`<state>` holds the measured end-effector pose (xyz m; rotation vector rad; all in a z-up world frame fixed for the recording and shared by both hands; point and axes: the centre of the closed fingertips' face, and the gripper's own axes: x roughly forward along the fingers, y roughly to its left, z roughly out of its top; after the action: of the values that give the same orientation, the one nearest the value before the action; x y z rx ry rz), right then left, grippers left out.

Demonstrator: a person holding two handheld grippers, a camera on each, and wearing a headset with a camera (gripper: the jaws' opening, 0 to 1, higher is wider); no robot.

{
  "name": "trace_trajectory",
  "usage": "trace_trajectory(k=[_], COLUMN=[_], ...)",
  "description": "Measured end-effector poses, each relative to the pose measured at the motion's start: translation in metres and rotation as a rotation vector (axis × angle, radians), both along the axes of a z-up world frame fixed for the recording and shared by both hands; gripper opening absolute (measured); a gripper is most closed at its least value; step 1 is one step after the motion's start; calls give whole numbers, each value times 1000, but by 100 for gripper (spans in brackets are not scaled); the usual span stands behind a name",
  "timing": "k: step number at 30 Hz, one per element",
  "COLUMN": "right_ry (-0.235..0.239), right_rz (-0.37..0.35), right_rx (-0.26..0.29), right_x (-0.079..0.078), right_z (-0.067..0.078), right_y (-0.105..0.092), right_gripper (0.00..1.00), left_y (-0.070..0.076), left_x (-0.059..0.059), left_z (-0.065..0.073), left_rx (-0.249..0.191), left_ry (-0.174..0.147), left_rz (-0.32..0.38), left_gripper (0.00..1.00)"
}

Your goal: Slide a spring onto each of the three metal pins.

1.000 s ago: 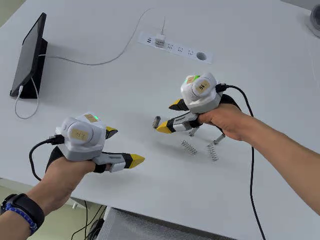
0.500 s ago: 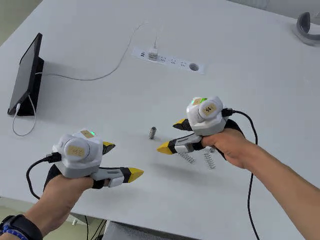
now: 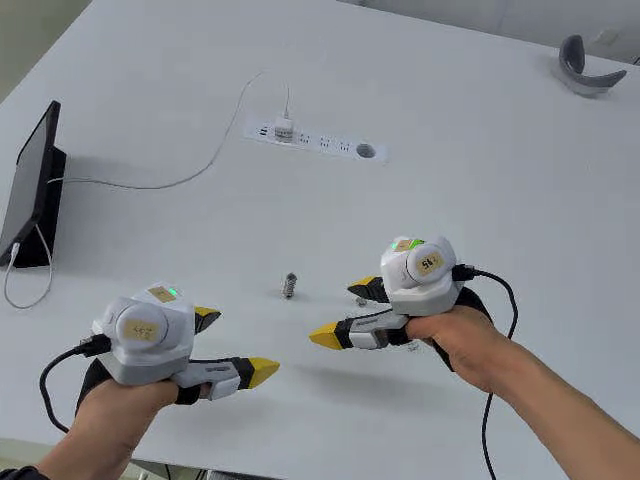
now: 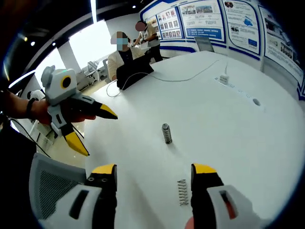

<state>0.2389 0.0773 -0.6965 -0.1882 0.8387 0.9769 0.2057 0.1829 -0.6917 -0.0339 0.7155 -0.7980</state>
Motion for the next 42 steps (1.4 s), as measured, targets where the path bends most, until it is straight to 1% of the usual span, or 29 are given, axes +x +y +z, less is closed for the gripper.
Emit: trace_trajectory(k=[3, 8, 13, 15, 18, 21, 23, 29, 30, 33, 36, 38, 42], right_ry=[4, 10, 17, 19, 35, 25, 19, -22, -25, -32, -40, -41, -45], right_rz=[-26, -59, -117, -138, -177, -210, -231, -291, -298, -327, -338, -346, -371], right_rx=[15, 12, 26, 34, 51, 74, 84, 114, 114, 141, 142, 137, 142], right_x=[-3, -10, -18, -22, -27, -30, -29, -21, -20, -20, -20, -21, -23], right_z=[0, -5, -6, -8, -9, -7, -6, 5, 6, 11, 12, 11, 11], right_y=[-6, -18, -32, -37, -44, -49, -52, -64, -66, -71, -77, -82, -92], right_gripper=[65, 65, 67, 69, 69, 69, 70, 74, 75, 75, 76, 77, 78], left_y=[-2, -4, -4, -4, -5, -7, -7, -12, -12, -14, -16, -18, -21], left_x=[1, 3, 5, 6, 7, 8, 8, 9, 9, 9, 9, 10, 13], left_z=[1, 4, 5, 5, 6, 7, 7, 8, 7, 8, 9, 11, 12], left_rx=[1, 3, 3, 6, 3, 3, 5, 9, 10, 16, 16, 8, 10], left_ry=[-1, -5, -5, -4, -4, -7, -7, -3, -3, -1, -5, -6, -6], left_rz=[-3, -12, -16, -17, -16, -18, -19, -23, -24, -30, -33, -32, -30], left_gripper=[71, 71, 71, 71, 71, 71, 71, 72, 72, 72, 72, 71, 72])
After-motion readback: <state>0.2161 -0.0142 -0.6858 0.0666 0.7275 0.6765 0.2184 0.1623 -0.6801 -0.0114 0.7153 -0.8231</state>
